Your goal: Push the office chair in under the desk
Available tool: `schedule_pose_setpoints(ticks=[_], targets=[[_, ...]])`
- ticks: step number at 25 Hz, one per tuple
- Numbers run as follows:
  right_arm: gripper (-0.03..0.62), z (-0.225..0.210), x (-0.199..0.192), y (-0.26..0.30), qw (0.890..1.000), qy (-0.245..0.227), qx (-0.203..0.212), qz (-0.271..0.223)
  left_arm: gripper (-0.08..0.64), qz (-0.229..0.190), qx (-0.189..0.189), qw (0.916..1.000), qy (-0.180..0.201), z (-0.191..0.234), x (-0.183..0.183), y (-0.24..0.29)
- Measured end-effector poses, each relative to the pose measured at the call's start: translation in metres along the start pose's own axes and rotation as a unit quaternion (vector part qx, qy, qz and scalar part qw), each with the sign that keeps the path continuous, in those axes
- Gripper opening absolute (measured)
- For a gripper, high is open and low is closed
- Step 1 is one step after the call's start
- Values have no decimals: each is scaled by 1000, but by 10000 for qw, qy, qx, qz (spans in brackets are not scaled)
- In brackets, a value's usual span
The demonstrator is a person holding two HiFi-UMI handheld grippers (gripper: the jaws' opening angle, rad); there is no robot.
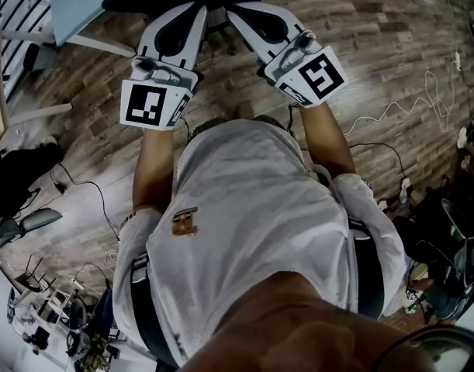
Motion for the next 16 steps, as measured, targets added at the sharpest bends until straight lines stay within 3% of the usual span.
schedule_pose_setpoints(ticks=[16], targets=[[34,-1,-2,6,10000,3,-4,-6,18,-24,-109,9999,48,7,-4,-3]])
Point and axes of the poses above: the fingertips, and each gripper's own axes: y forward along the fingers, z to its left, x out of its top, the point moved 10 cm from there along -y, backward along the fingers, and after that the axes turned 12 degrees about y, right-handed, at the moved point
